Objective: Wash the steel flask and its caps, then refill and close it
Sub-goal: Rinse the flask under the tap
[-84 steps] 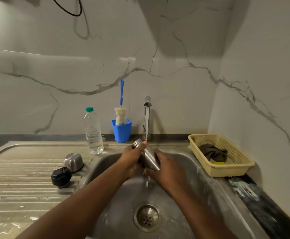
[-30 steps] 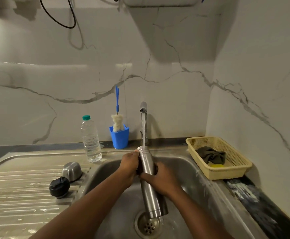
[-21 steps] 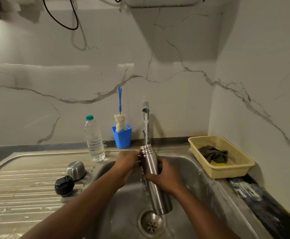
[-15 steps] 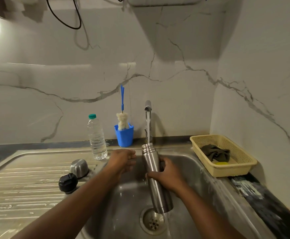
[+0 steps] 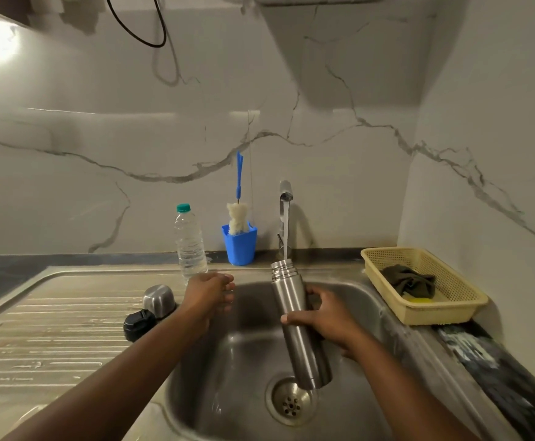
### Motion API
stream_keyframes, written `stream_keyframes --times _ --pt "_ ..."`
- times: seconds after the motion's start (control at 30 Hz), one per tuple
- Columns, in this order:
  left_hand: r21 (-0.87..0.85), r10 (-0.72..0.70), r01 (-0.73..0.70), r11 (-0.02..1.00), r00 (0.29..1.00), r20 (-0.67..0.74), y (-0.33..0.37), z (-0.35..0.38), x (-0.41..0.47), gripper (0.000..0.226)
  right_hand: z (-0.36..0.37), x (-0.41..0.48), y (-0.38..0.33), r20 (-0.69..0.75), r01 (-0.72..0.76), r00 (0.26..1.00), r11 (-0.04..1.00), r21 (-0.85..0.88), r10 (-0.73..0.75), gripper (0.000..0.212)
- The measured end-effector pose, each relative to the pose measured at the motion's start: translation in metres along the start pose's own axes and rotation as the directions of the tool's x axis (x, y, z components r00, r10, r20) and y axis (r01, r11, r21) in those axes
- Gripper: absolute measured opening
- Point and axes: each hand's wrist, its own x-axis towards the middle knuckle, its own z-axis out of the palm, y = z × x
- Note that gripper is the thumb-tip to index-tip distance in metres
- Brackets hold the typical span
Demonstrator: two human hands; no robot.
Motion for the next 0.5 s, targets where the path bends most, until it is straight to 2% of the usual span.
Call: stream_keyframes --times 0.1,0.23,0.33,0.4,0.5 --pt "0.003 -0.011 0.011 1.0 1.0 0.016 0.0 -0.001 0.002 0.012 -0.001 -0.001 -0.001 -0.02 -0.028 0.999 0.999 0.024 0.028 0.088" --pt "-0.005 -0.002 0.002 1.0 1.0 0.02 0.003 0.001 0.004 0.011 -0.002 -0.005 -0.005 0.079 -0.053 0.996 0.997 0.06 0.049 0.097" --pt "0.023 -0.001 0.001 1.0 1.0 0.015 0.003 0.002 0.007 0.01 -0.006 -0.008 -0.007 0.066 -0.061 0.996 0.997 0.046 0.058 0.093" --pt "0.038 0.006 -0.006 0.999 1.0 0.011 0.002 0.002 0.01 0.009 -0.005 -0.01 -0.011 0.113 -0.027 0.993 0.998 -0.054 0.033 0.093" --pt "0.038 0.017 -0.017 0.999 1.0 -0.007 0.001 0.001 0.015 0.012 0.001 -0.014 -0.016 0.121 0.14 0.988 0.913 -0.384 -0.1 0.093"
